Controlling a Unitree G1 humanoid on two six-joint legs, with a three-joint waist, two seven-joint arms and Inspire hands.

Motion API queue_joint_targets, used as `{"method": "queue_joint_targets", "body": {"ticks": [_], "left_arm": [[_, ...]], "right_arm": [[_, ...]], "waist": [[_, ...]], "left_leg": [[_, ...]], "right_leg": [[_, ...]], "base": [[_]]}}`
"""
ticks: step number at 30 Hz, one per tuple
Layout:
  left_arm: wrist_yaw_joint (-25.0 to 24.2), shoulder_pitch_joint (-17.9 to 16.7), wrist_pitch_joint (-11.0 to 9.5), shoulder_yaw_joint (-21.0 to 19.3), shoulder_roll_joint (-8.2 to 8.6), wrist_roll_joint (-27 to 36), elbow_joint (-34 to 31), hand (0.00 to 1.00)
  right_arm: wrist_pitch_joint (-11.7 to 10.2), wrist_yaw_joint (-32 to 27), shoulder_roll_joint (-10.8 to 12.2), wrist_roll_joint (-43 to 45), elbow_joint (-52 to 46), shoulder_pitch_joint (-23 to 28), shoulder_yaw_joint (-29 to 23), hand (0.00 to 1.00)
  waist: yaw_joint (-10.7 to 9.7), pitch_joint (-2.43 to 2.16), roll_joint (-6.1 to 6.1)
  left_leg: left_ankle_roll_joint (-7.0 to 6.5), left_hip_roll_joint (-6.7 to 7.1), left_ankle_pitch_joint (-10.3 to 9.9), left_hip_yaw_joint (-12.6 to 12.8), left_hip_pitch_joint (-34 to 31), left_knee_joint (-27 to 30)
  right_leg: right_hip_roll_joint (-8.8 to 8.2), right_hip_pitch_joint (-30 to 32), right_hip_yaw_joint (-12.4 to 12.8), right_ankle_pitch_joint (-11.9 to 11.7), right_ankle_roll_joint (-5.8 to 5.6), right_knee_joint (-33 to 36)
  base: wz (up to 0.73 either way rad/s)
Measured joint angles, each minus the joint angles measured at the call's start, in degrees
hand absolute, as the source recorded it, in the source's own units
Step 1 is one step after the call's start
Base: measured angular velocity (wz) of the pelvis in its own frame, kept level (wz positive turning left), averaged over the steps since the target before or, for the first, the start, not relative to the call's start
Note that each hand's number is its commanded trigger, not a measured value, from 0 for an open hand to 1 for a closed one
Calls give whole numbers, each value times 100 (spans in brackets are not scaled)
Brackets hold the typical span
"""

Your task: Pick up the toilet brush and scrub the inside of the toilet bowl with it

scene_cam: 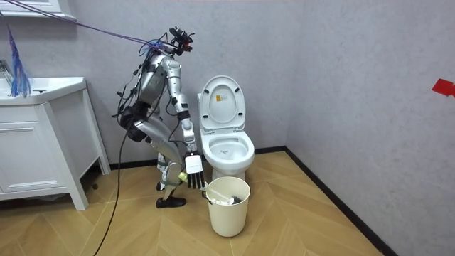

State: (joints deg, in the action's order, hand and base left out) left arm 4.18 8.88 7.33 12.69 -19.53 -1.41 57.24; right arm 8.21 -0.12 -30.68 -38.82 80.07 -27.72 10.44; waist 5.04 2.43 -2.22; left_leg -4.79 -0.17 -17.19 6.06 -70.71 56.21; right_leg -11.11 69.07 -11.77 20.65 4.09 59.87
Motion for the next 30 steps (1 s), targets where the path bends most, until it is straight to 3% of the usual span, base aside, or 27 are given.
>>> {"method": "queue_joint_targets", "body": {"ticks": [11,25,26,27,30], "left_arm": [[-2,-6,20,168,-173,91,5,0],[-1,-16,19,212,-180,284,4,0],[-1,-19,18,210,-181,375,3,0],[-1,-17,14,207,-189,426,-5,0],[-1,-16,12,214,-223,612,-35,0]], "right_arm": [[-4,290,-129,40,-2,-4,372,0],[-3,276,-138,35,0,-20,467,0],[-3,267,-139,-9,0,-22,467,19],[-3,257,-138,-43,-1,-18,467,100],[-3,171,-138,-214,0,-22,470,100]], "waist": [[12,-1,2],[32,-1,3],[44,-1,3],[44,-1,4],[62,-1,4]], "left_leg": [[-18,3,-42,4,-394,241],[-76,-6,-68,108,-505,298],[-80,-9,-79,106,-510,316],[-75,-6,-103,106,-521,334],[-89,-6,-125,108,-604,415]], "right_leg": [[-54,373,4,-10,3,209],[-78,543,87,17,-21,308],[-78,544,85,30,-21,325],[-82,552,80,47,-25,350],[-84,631,80,66,-22,431]], "base": [[-1],[0],[0],[3],[2]]}}
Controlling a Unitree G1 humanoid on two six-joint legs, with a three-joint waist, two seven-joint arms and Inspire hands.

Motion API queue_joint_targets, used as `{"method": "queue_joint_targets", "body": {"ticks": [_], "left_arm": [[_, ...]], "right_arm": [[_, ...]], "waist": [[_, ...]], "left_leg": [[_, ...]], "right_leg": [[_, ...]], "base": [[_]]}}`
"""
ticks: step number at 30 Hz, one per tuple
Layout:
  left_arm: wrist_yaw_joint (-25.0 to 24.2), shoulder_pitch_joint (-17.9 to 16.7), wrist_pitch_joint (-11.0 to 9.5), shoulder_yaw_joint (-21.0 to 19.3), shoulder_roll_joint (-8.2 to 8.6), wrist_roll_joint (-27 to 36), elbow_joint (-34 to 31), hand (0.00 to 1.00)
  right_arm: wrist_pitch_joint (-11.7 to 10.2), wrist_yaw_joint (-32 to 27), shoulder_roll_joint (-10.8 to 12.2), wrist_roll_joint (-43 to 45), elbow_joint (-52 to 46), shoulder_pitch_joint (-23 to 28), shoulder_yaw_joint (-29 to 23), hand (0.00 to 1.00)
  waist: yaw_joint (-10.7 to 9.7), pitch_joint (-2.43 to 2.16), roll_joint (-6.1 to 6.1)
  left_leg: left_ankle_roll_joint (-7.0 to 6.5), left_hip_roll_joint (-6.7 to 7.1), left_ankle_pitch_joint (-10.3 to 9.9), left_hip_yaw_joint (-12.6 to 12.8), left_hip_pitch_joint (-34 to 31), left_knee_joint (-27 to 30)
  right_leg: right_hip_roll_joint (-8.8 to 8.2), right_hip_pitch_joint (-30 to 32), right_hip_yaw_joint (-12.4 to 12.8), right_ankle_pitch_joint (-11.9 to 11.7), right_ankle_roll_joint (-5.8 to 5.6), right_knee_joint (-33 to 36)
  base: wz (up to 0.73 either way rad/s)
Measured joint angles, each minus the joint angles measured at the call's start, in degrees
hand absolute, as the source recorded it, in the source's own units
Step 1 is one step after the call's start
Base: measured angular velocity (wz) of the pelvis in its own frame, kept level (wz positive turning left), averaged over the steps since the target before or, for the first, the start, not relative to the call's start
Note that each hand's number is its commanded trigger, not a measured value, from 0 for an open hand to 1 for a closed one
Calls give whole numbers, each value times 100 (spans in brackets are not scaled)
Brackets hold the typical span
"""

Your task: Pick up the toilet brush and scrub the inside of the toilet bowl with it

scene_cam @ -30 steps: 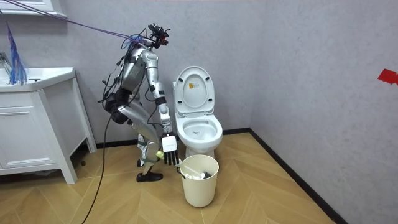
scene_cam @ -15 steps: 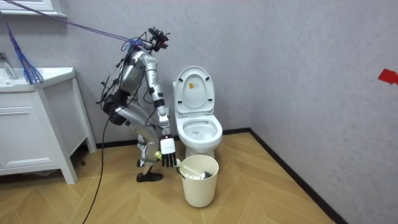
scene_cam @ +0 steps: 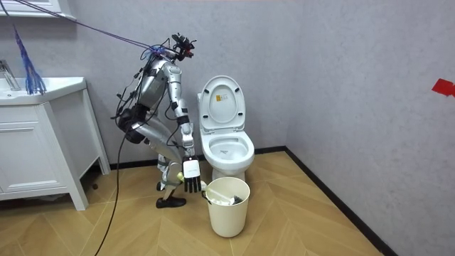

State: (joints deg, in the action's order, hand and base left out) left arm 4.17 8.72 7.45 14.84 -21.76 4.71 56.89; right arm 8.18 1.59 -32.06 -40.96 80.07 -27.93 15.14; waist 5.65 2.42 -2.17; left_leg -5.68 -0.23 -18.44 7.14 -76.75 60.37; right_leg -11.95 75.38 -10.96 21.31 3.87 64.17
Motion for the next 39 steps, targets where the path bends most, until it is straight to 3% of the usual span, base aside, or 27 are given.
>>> {"method": "queue_joint_targets", "body": {"ticks": [13,16,25,28,31,39], "left_arm": [[0,-76,11,232,-35,487,0,0],[0,-80,9,345,-35,724,-3,0],[126,-183,-37,466,-33,1098,-116,0],[218,-269,-39,465,-31,1088,-210,0],[295,-377,-40,436,-33,1099,-273,0],[321,-618,-92,325,-27,1139,-154,0]], "right_arm": [[41,-249,12,-1540,-3,-20,-4,100],[69,-284,73,-2041,0,8,-7,100],[61,-410,306,-3123,-98,119,-5,100],[62,-400,331,-3190,-93,199,-8,100],[63,-362,331,-3342,-92,366,-15,100],[67,-264,513,-3349,-119,996,-133,100]], "waist": [[104,1,2],[71,1,2],[73,0,3],[97,-4,11],[127,-17,81],[103,-47,109]], "left_leg": [[-29,26,-83,145,-154,238],[-20,90,-93,132,-155,255],[-34,98,-127,62,-139,348],[-35,89,-129,-7,-28,323],[3,92,-160,-133,184,257],[-39,86,-10,-129,1590,-754]], "right_leg": [[-82,278,153,136,-4,374],[-102,279,146,166,1,413],[-80,203,111,198,-22,438],[-71,20,17,198,-21,342],[15,-290,-26,207,-95,170],[180,-1699,-83,-80,-273,-954]], "base": [[1],[5],[0],[0],[2],[-7]]}}
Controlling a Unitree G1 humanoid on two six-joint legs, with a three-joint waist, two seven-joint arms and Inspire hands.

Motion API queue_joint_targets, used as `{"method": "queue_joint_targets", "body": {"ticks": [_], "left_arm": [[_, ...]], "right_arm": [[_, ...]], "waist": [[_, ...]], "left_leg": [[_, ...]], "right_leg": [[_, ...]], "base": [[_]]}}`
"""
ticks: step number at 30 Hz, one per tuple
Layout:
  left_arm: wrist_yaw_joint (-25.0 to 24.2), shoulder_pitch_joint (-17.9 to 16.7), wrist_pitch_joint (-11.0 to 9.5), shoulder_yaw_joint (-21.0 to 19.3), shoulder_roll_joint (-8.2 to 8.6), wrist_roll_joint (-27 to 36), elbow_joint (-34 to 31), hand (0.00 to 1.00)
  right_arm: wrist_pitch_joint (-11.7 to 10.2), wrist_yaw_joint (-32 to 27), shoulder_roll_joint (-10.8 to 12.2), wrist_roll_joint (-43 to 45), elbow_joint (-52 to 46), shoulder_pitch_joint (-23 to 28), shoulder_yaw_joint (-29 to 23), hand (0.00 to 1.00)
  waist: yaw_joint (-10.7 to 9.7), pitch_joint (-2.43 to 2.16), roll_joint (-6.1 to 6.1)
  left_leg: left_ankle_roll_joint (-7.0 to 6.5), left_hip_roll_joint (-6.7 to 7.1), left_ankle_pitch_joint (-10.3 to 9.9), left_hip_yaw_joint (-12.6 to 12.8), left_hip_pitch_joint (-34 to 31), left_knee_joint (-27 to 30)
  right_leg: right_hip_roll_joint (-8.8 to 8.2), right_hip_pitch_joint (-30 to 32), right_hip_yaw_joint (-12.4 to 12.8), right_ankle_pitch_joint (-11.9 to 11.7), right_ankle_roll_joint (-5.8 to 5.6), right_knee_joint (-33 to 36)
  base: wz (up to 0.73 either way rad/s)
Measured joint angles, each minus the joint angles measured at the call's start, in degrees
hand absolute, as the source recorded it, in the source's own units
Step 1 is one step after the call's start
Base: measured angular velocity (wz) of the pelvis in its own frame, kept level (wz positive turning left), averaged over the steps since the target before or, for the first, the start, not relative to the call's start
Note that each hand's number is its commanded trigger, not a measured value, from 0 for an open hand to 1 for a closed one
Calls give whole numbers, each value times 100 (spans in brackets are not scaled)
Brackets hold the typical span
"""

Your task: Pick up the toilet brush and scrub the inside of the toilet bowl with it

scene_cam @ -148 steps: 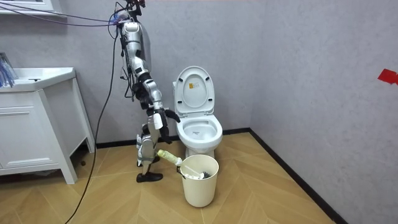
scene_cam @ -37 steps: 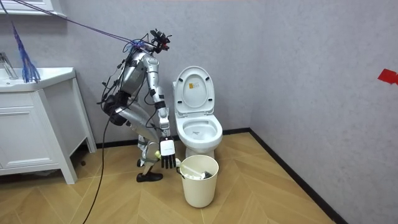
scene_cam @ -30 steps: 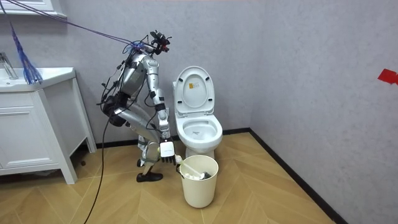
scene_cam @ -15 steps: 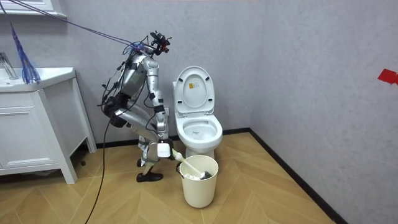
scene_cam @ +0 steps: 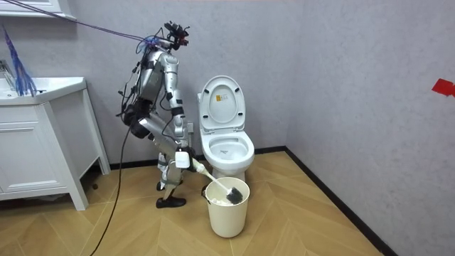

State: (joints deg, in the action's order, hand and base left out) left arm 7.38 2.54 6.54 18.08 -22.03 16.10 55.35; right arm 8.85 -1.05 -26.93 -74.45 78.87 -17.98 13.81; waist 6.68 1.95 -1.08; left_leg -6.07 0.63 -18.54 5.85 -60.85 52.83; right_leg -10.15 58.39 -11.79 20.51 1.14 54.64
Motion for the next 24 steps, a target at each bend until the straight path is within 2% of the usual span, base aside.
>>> {"method": "queue_joint_targets", "body": {"ticks": [5,8,11,13,18,20,23,24], "left_arm": [[1,-79,-34,-20,81,-4,10,0],[1,-83,-35,-310,237,0,10,0],[1,-93,-87,-549,328,5,51,0],[1,-162,-140,-687,368,-9,79,0],[49,-588,-199,-1341,450,-329,-146,0],[172,-942,-211,-1616,550,-626,-559,0],[350,-1191,-221,-1733,642,-1094,-966,0],[392,-1368,-234,-1737,643,-1366,-1226,0]], "right_arm": [[-2,-4,231,-230,4,207,-233,100],[1,84,381,-220,148,269,-428,100],[1,176,508,-247,159,408,-638,100],[4,262,546,-438,127,576,-808,100],[-25,310,599,-582,119,912,-1459,100],[-101,346,651,-600,81,1162,-1576,100],[-128,427,665,-531,86,1399,-1620,100],[-143,445,665,-425,39,1478,-1628,100]], "waist": [[-15,-9,-8],[-51,-16,-8],[-53,-18,-15],[-72,-36,-41],[-188,-90,-78],[-188,-122,-127],[-226,-153,-178],[-251,-159,-198]], "left_leg": [[-5,-9,158,1,973,-794],[-13,8,238,-17,1538,-1232],[2,10,271,-53,2079,-1579],[18,34,280,-60,2457,-1812],[99,36,376,-149,3398,-2487],[140,22,408,-161,3867,-2808],[187,17,435,-170,4312,-3066],[210,17,448,-169,4464,-3175]], "right_leg": [[157,-999,-32,-264,-100,-914],[181,-1593,-127,-378,-136,-1399],[233,-2179,-204,-456,-162,-1813],[236,-2559,-248,-469,-176,-2029],[385,-3596,-384,-632,-206,-2838],[465,-4088,-410,-716,-212,-3218],[521,-4524,-459,-755,-211,-3522],[522,-4678,-563,-764,-206,-3615]], "base": [[-7],[3],[3],[4],[7],[0],[0],[0]]}}
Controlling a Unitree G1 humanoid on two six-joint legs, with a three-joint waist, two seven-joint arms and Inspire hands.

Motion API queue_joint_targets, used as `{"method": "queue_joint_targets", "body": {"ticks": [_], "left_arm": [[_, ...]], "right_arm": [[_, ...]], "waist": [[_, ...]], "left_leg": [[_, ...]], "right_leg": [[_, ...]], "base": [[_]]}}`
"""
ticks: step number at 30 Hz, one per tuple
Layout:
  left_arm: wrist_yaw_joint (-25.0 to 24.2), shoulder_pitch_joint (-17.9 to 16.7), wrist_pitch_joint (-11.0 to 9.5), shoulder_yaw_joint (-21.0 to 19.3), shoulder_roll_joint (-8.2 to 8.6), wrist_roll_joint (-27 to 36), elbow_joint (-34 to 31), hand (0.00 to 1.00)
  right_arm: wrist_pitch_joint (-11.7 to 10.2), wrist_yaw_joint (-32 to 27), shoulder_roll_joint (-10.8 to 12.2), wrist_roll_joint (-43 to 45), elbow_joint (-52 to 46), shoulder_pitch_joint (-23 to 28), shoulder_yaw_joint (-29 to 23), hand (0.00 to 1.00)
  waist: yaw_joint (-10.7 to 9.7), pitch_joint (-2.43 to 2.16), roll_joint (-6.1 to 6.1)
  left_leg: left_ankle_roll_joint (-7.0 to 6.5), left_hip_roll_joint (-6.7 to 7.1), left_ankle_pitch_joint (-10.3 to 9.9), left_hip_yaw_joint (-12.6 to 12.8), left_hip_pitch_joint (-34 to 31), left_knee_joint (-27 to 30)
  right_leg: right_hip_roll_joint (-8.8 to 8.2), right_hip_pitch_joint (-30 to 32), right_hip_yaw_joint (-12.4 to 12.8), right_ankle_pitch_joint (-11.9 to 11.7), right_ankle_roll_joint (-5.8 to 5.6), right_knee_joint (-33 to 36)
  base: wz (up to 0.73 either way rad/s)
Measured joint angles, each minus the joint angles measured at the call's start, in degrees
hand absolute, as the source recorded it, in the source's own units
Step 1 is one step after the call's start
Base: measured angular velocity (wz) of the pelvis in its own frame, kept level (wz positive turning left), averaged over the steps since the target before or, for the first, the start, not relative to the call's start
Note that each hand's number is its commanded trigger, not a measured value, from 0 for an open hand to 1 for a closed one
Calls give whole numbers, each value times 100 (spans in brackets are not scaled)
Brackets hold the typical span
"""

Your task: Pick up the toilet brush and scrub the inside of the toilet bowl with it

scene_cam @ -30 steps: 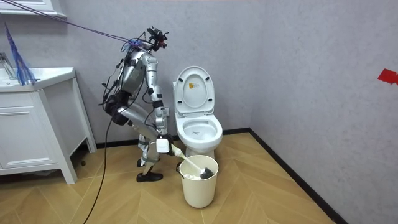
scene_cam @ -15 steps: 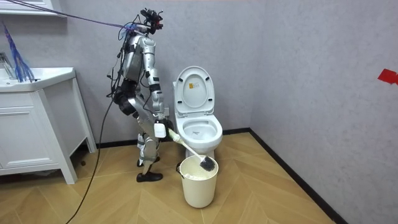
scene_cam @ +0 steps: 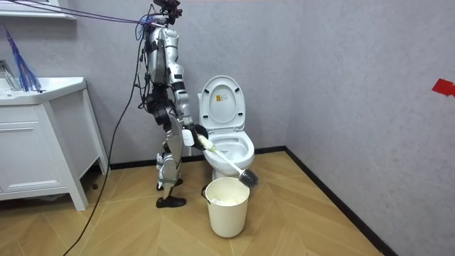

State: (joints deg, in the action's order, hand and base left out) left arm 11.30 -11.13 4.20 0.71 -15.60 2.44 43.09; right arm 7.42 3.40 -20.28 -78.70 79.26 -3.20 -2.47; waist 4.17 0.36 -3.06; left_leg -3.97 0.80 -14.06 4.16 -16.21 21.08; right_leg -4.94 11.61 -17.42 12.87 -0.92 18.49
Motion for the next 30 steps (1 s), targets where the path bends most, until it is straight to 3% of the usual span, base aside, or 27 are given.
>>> {"method": "queue_joint_targets", "body": {"ticks": [7,12,19,21,24,27,30], "left_arm": [[330,-569,-98,-60,57,-1276,-1539,0],[711,-734,-237,-60,146,-2043,-2484,0],[1011,-783,-406,-57,214,-3116,-3361,0],[1175,-861,-582,-60,210,-3290,-4002,0],[1351,-858,-886,-81,191,-3480,-4341,0],[1455,-862,-1020,-79,127,-3595,-4481,0],[1511,-862,-1130,-66,61,-3706,-4480,0]], "right_arm": [[-153,172,208,252,-401,437,27,100],[-281,196,448,727,-658,631,10,100],[-418,283,520,1655,-661,577,16,100],[-443,312,543,2014,-632,538,13,100],[-506,390,545,2522,-650,521,17,100],[-576,469,545,2824,-652,489,133,100],[-720,490,543,3159,-613,448,134,100]], "waist": [[-92,42,-169],[-62,28,-145],[-54,-16,-72],[-55,-15,-89],[10,-24,-100],[47,5,-183],[62,-3,-239]], "left_leg": [[54,-1,26,-39,700,-187],[112,-12,-4,-171,942,-362],[117,-3,-1,-241,1130,-376],[121,1,4,-279,1192,-376],[132,-1,13,-251,1306,-456],[150,-4,33,-254,1391,-472],[153,-7,32,-289,1382,-465]], "right_leg": [[77,-830,-50,-6,3,-423],[135,-1120,-182,-57,17,-595],[168,-1377,-220,-121,11,-718],[169,-1451,-268,-129,10,-730],[169,-1491,-267,-129,9,-738],[182,-1571,-272,-130,11,-789],[187,-1579,-302,-131,13,-789]], "base": [[5],[12],[3],[10],[-5],[-1],[6]]}}
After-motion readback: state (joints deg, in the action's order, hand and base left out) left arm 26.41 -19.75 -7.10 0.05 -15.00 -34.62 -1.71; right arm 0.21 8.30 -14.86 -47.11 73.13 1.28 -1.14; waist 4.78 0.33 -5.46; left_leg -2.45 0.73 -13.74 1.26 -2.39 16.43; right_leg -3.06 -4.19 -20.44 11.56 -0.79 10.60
